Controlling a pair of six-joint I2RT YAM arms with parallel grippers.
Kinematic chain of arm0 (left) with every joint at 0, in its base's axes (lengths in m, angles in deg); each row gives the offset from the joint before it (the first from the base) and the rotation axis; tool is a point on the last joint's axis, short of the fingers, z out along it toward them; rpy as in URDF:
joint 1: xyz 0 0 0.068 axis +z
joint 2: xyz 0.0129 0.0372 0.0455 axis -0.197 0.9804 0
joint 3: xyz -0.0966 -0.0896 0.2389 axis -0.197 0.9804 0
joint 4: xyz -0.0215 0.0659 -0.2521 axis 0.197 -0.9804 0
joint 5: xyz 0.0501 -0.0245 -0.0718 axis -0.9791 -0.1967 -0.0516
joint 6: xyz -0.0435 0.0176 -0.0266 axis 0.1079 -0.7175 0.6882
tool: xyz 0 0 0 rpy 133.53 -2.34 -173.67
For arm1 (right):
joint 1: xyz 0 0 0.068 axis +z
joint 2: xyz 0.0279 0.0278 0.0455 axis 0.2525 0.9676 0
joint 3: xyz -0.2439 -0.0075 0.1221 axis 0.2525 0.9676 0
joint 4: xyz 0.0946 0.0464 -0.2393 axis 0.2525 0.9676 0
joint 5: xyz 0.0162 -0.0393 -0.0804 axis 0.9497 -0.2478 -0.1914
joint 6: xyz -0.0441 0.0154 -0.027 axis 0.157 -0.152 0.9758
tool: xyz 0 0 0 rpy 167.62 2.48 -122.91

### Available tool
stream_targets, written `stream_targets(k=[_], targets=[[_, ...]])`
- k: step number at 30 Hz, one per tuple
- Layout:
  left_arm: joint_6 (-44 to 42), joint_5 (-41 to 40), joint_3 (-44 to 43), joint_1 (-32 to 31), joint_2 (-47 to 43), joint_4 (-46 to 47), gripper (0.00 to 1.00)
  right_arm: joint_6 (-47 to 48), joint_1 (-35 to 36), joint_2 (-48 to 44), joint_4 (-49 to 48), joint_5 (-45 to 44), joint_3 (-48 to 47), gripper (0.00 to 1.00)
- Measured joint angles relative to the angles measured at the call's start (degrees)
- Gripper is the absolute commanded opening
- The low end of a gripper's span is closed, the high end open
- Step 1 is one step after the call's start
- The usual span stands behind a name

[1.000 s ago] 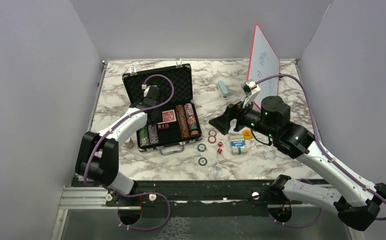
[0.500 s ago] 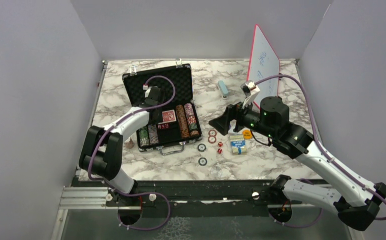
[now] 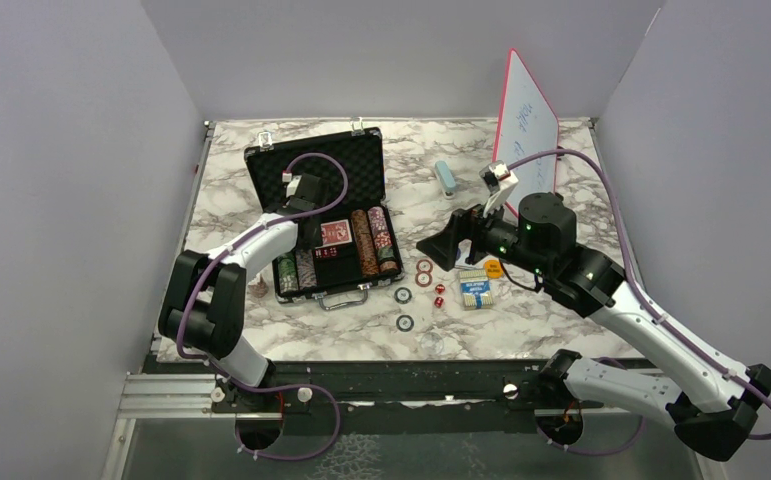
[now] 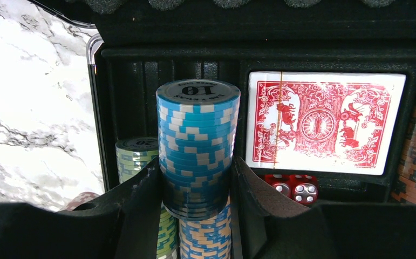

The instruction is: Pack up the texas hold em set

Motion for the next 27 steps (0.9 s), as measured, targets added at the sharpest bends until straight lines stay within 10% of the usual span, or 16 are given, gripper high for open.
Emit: stream_targets(k=[27], targets=[[0.0, 0.2, -0.6, 0.2, -6.2, -4.4, 0.65, -0.4, 0.0, 0.2, 0.0, 0.0, 0.0, 1.00]])
